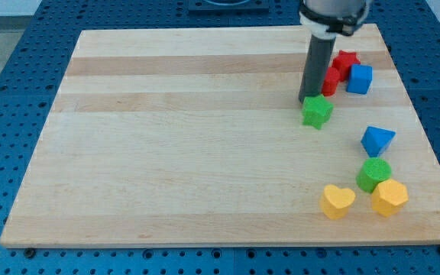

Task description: Place the green star towards the left side of the green circle

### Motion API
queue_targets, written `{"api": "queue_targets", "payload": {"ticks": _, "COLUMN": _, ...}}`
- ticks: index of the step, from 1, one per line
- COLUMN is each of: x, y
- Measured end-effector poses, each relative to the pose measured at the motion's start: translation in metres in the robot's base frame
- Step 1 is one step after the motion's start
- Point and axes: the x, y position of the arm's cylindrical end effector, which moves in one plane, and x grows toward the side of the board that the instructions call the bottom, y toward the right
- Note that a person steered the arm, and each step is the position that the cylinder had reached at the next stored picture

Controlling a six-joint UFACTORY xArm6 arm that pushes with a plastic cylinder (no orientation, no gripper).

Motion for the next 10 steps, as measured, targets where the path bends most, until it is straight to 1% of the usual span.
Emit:
{"api": "queue_targets", "payload": {"ticks": 1, "x": 0.039, "y": 0.0}}
{"api": "queue_targets", "payload": {"ticks": 2, "x": 0.066, "y": -0.003}}
{"api": "queue_targets", "payload": {"ticks": 4, "x": 0.102, "y": -0.003}}
{"api": "queue_targets", "payload": {"ticks": 5, "x": 0.11, "y": -0.003}}
{"api": "queue_targets", "payload": {"ticks": 7, "x": 0.085, "y": -0.002}}
{"api": "queue_targets", "payload": {"ticks": 8, "x": 0.079, "y": 0.007}}
{"api": "queue_targets", "payload": {"ticks": 10, "x": 0.09, "y": 0.016}}
